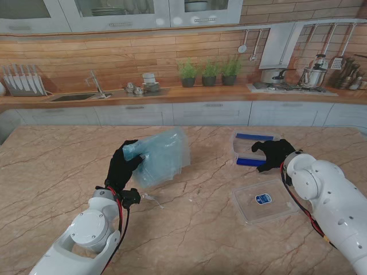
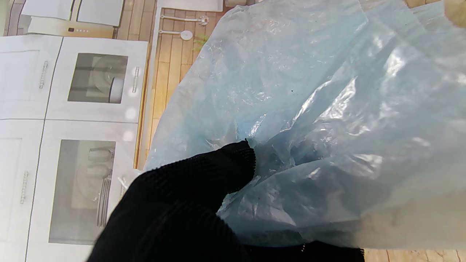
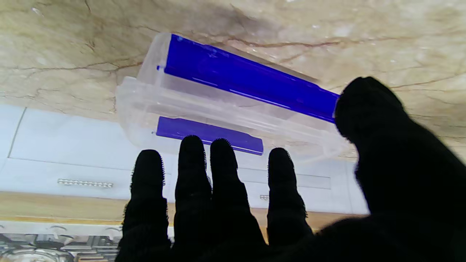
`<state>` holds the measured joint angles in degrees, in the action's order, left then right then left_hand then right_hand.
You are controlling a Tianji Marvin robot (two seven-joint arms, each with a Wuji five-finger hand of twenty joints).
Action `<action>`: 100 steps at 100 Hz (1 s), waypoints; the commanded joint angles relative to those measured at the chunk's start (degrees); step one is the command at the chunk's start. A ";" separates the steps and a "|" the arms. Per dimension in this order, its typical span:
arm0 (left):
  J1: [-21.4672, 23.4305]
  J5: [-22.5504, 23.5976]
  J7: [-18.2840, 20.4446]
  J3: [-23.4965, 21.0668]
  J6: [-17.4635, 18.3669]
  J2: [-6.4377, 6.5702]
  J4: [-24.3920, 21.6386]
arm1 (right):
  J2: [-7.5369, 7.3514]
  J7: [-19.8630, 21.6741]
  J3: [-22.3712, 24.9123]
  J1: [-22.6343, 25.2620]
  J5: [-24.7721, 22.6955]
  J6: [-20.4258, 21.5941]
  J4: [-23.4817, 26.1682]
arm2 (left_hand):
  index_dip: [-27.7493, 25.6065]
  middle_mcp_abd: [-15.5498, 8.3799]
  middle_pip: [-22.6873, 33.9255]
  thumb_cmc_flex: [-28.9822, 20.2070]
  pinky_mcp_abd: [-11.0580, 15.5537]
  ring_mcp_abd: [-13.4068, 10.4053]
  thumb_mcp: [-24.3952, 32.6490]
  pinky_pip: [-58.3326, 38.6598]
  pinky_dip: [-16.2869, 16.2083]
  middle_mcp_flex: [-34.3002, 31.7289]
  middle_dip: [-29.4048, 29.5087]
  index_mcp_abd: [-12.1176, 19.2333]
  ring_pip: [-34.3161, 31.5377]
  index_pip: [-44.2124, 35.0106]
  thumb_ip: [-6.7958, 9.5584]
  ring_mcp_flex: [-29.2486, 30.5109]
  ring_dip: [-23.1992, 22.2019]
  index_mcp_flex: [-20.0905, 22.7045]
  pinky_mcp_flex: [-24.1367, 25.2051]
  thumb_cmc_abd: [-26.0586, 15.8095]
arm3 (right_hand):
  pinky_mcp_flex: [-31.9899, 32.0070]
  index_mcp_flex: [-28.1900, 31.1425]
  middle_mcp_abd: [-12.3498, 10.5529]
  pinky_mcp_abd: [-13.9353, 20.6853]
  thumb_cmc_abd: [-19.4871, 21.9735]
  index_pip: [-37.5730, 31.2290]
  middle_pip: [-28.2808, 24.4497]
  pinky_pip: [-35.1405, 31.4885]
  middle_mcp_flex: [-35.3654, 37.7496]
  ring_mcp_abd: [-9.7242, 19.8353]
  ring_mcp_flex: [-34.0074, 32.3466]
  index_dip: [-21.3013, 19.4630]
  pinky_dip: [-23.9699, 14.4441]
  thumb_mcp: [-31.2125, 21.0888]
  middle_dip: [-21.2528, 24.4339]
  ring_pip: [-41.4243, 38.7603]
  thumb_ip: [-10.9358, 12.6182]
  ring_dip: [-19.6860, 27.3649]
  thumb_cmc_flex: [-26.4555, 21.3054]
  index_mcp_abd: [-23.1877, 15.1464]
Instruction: Fold the bubble film and place it into the plastic crate
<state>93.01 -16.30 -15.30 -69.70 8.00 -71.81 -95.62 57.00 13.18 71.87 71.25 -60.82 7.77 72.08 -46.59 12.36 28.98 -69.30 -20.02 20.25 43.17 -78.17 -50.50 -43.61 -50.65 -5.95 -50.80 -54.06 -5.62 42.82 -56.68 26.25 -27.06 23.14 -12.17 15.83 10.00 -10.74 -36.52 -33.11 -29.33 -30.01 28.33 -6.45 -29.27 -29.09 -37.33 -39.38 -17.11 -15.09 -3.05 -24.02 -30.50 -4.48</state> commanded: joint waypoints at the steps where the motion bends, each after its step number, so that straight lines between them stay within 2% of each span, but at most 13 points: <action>1: 0.51 -0.20 -0.21 -0.23 0.34 -0.33 -0.44 | 0.40 -1.20 -0.98 -0.49 0.32 -0.72 -2.07 | 0.06 -0.09 1.99 -3.03 1.96 0.58 2.06 -3.01 -1.45 -0.83 -0.79 1.46 -1.28 0.82 0.13 0.49 -1.36 0.29 -0.97 -1.62 | 0.49 -1.33 -0.29 0.07 -1.94 -1.18 -0.26 2.00 -1.59 -0.33 0.71 -0.35 -0.43 -0.52 -0.01 0.32 0.64 0.66 -0.94 -0.69; 12: 0.68 -0.16 -0.38 -0.37 0.40 -0.34 -0.63 | 0.82 -4.72 -3.45 -2.39 2.29 -1.48 -5.74 | 0.06 -0.26 2.07 -2.99 2.04 0.59 2.13 -3.13 -1.54 -1.15 -0.84 1.53 -1.44 0.78 0.16 0.73 -1.44 0.40 -1.23 -1.58 | -0.57 -0.02 -0.53 0.79 -2.66 -3.02 -2.15 2.09 -0.17 0.26 -0.42 -0.68 -0.54 -2.99 -0.51 -1.18 0.43 0.42 -2.22 -0.85; 24: 0.89 -0.80 0.13 -0.48 -0.01 -0.26 -0.96 | 1.24 -6.99 -6.41 -4.45 4.50 -2.08 -8.89 | 0.09 -0.09 1.97 -2.95 1.98 0.56 2.13 -3.14 -1.63 -1.12 -0.85 1.50 -1.51 0.82 0.17 0.71 -1.52 0.46 -1.23 -1.60 | -2.63 3.97 -1.16 1.11 -3.33 -6.27 -4.36 1.36 3.67 0.97 -3.31 -0.73 -0.28 -10.09 -1.18 -4.67 0.03 -0.32 -3.10 -1.53; 28: 0.90 -0.95 0.16 -0.46 -0.07 -0.26 -1.00 | 1.38 -7.43 -7.37 -5.10 5.26 -2.22 -9.74 | 0.09 -0.20 1.96 -2.94 2.05 0.53 2.12 -3.14 -1.64 -1.12 -0.87 1.51 -1.53 0.83 0.17 0.73 -1.54 0.47 -1.24 -1.62 | -3.45 6.35 -1.32 0.97 -2.60 -7.34 -4.92 0.94 5.43 0.99 -4.81 -0.91 -0.28 -11.62 -1.34 -5.58 0.10 -0.58 -3.91 -1.96; 34: 0.93 -1.11 0.18 -0.45 -0.17 -0.27 -1.06 | 1.71 -8.88 -9.06 -6.19 6.48 -2.54 -11.29 | 0.10 -0.21 1.95 -2.95 2.03 0.53 2.13 -3.13 -1.68 -1.14 -0.90 1.51 -1.51 0.85 0.18 0.73 -1.53 0.49 -1.22 -1.61 | -5.53 12.00 -1.78 0.87 1.25 -10.05 -5.96 -1.29 10.58 0.94 -8.65 -1.47 0.04 -12.62 -1.71 -9.19 -0.38 -2.11 -6.86 -3.76; 39: 0.99 -1.21 0.10 -0.45 -0.23 -0.30 -1.15 | 2.09 -10.75 -10.75 -7.30 7.66 -2.56 -12.98 | 0.10 -0.12 1.88 -2.93 1.95 0.57 2.12 -3.13 -1.71 -1.09 -0.86 1.52 -1.48 0.86 0.18 0.70 -1.52 0.50 -1.25 -1.62 | -6.84 14.89 -1.89 0.51 1.96 -15.07 -6.82 -4.56 14.32 0.39 -11.37 4.29 2.24 -11.80 -2.17 -11.96 -3.21 -3.50 -9.76 -5.34; 44: 1.06 -1.30 -0.05 -0.46 -0.17 -0.33 -1.25 | 2.55 -13.32 -12.82 -8.59 8.73 -2.60 -14.98 | 0.10 -0.09 1.86 -2.93 1.88 0.61 2.15 -3.06 -1.71 -1.18 -0.85 1.47 -1.45 0.84 0.18 0.74 -1.51 0.60 -1.22 -1.58 | -8.81 17.07 -1.72 0.00 1.74 -20.65 -8.79 -8.21 17.51 -0.05 -13.82 7.02 2.87 -12.06 -2.81 -15.75 -4.54 -5.28 -11.98 -7.28; 49: 1.15 -1.36 -0.23 -0.50 0.01 -0.36 -1.37 | 3.16 -16.77 -15.27 -10.20 9.82 -2.23 -17.51 | 0.10 -0.10 1.85 -2.93 1.83 0.61 2.17 -3.00 -1.72 -1.25 -0.84 1.48 -1.38 0.85 0.18 0.76 -1.46 0.64 -1.20 -1.56 | -11.43 20.09 -1.43 -0.72 2.97 -25.27 -10.56 -13.18 22.64 -0.62 -17.21 8.73 2.86 -13.05 -2.94 -21.26 -5.11 -7.70 -14.11 -8.99; 55: 1.32 -1.45 -0.37 -0.64 0.35 -0.37 -1.53 | 4.01 -19.13 -17.75 -11.77 11.85 -2.00 -19.47 | 0.10 -0.12 1.82 -2.89 1.79 0.64 2.21 -3.01 -1.73 -1.31 -0.79 1.54 -1.38 0.85 0.19 0.86 -1.42 0.70 -1.30 -1.56 | -13.09 23.94 -1.29 -0.76 4.25 -27.59 -12.71 -19.32 26.95 -1.08 -20.15 8.72 2.67 -14.63 -3.26 -26.63 -5.58 -9.78 -15.22 -10.06; 66: 1.78 -1.59 -0.68 -1.02 1.22 -0.37 -1.95 | 5.58 -21.69 -22.22 -14.70 15.46 -0.74 -22.21 | 0.11 -0.11 1.83 -2.87 1.85 0.61 2.27 -3.01 -1.76 -1.46 -0.76 1.54 -1.44 0.86 0.20 0.97 -1.40 0.76 -1.36 -1.53 | -14.20 25.85 -0.70 -0.40 3.91 -28.43 -15.60 -26.75 29.35 -1.21 -22.39 8.35 2.67 -15.74 -3.44 -31.05 -6.07 -11.30 -15.51 -10.29; 80: 2.29 -0.94 -1.69 -1.55 2.36 -0.46 -2.30 | 7.58 -22.57 -28.10 -18.65 19.84 2.37 -24.95 | 0.15 -0.10 1.80 -2.85 1.90 0.62 2.19 -3.00 -1.78 -1.48 -0.71 1.53 -1.47 0.90 0.17 0.91 -1.35 0.84 -1.38 -1.56 | -13.67 26.12 -0.79 -0.48 3.98 -28.54 -16.03 -28.73 29.49 -1.16 -22.52 7.99 3.31 -15.82 -3.22 -31.56 -6.18 -11.33 -15.47 -10.70; 100: 2.79 -0.52 -3.09 -2.39 3.99 -0.66 -2.43 | 11.54 -23.13 -36.75 -23.97 26.33 6.43 -29.51 | 0.19 -0.21 1.81 -2.83 1.82 0.60 2.14 -3.08 -1.81 -1.53 -0.68 1.65 -1.56 0.89 0.17 0.96 -1.23 0.91 -1.50 -1.55 | -13.14 26.11 -0.59 -0.88 4.00 -28.50 -16.37 -29.24 29.73 -1.26 -22.66 7.88 3.85 -15.67 -3.26 -31.93 -6.10 -11.43 -15.46 -10.58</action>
<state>95.15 -16.91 -18.13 -71.78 11.42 -72.18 -97.55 66.00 -10.15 35.74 48.27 -33.90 13.06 41.43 -46.59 12.40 28.99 -69.30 -19.95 20.28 43.34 -78.23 -51.12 -44.14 -50.91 -5.95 -50.90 -54.06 -5.62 42.83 -57.27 26.25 -27.44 23.14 -26.19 38.22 8.03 -11.18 -35.68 -56.61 -44.09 -57.00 56.46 -7.79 -50.36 -19.62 -34.41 -52.24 -19.95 -45.36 -7.74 -34.47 -42.13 -9.80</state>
